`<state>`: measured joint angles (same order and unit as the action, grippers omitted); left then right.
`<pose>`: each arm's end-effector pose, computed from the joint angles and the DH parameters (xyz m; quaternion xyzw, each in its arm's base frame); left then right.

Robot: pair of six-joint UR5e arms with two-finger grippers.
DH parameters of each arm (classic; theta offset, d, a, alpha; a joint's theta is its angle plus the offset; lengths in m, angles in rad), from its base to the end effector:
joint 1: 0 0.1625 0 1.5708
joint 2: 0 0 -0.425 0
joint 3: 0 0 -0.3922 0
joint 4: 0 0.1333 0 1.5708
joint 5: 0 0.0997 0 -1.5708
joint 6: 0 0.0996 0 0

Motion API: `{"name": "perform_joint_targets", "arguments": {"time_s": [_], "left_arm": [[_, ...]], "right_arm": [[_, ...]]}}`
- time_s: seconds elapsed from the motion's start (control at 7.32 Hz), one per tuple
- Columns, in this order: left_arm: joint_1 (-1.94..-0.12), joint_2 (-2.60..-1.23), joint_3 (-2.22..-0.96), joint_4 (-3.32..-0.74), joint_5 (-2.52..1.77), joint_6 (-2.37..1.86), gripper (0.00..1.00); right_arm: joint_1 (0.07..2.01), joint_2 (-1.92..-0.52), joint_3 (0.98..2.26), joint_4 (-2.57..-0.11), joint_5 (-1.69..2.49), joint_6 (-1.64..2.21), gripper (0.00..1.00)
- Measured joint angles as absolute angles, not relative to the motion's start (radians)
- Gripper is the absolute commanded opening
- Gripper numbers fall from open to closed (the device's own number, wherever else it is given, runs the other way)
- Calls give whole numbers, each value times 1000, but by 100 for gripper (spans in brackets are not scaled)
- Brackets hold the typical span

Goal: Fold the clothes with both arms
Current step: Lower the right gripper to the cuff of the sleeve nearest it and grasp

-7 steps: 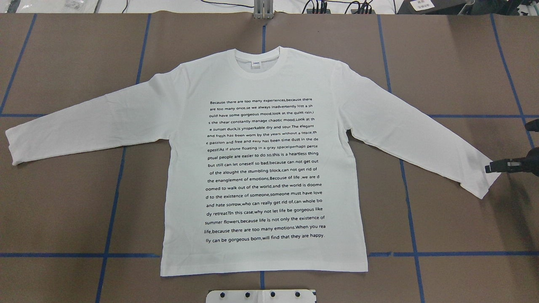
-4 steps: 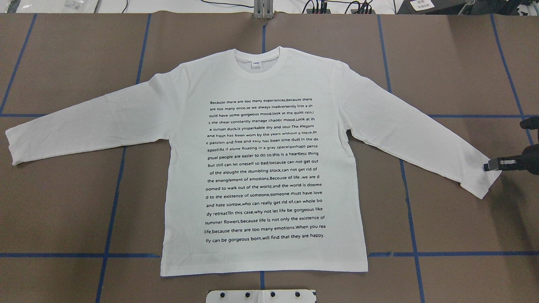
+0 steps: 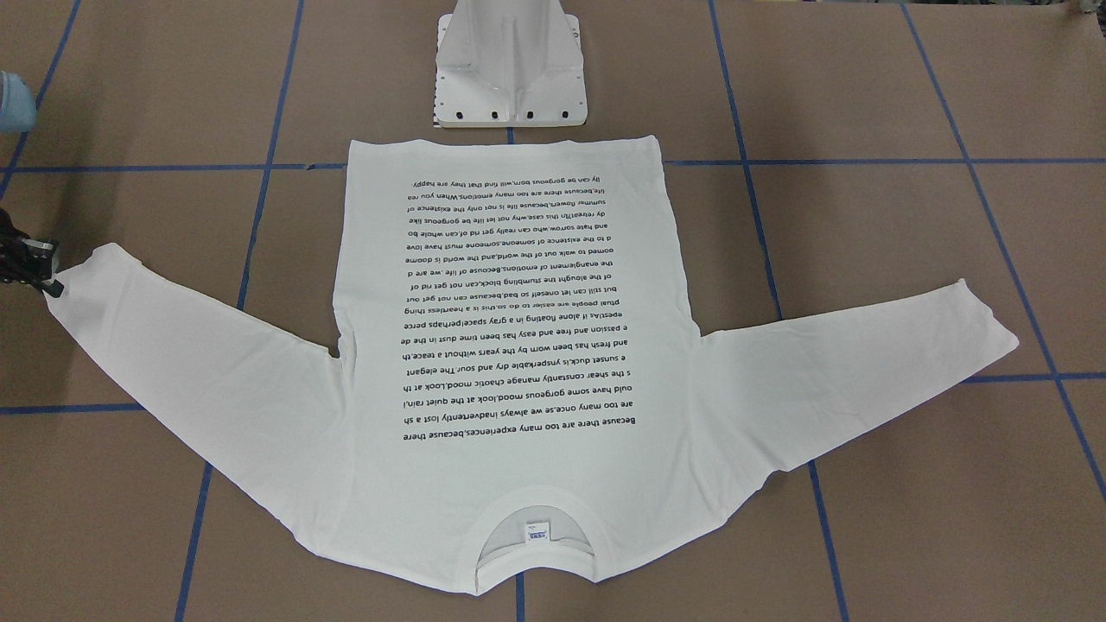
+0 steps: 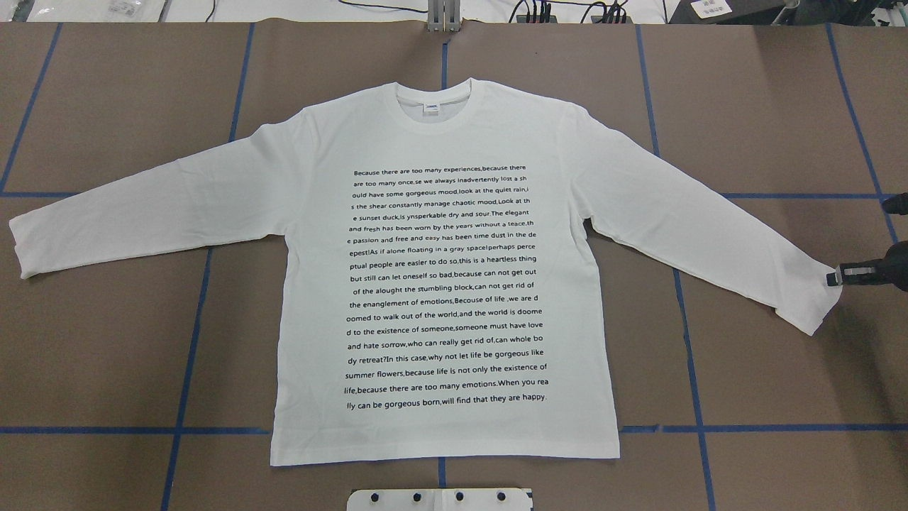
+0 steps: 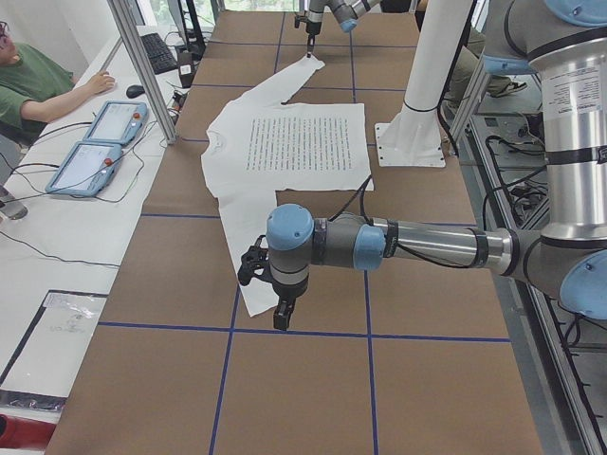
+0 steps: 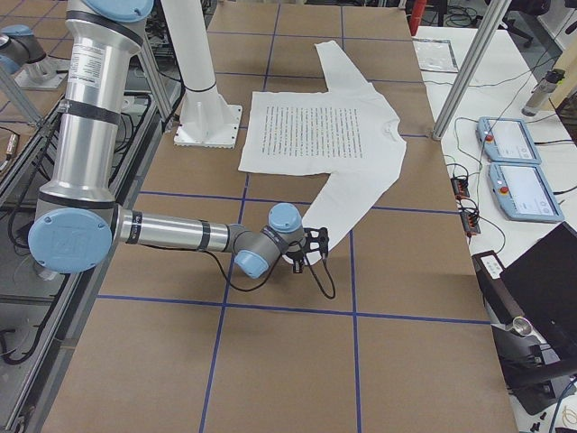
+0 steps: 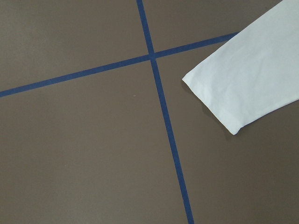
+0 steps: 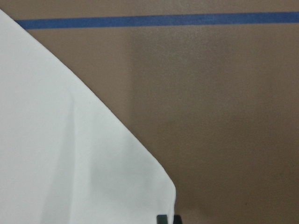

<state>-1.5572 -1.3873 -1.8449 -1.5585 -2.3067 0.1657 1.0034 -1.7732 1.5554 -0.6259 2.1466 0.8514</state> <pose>-0.0608 -0.4191 0.6107 0.0637 0.3556 0.0975 0.9273 -0.1631 -0.4030 0.6597 0.0858 -0.4234 0.0269 0.9014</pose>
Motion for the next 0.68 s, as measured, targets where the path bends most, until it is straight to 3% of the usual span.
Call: {"name": "perform_joint_targets", "arguments": {"time_s": [0.41, 0.68], "left_arm": [[-1557, -1386, -1844, -1558, -2306, 166, 100], [-1557, -1386, -1843, -1558, -2305, 166, 100]], "right_arm": [[1058, -1761, 1810, -956, 2187, 850, 0], [1078, -1634, 1994, -1331, 2188, 850, 0]]}}
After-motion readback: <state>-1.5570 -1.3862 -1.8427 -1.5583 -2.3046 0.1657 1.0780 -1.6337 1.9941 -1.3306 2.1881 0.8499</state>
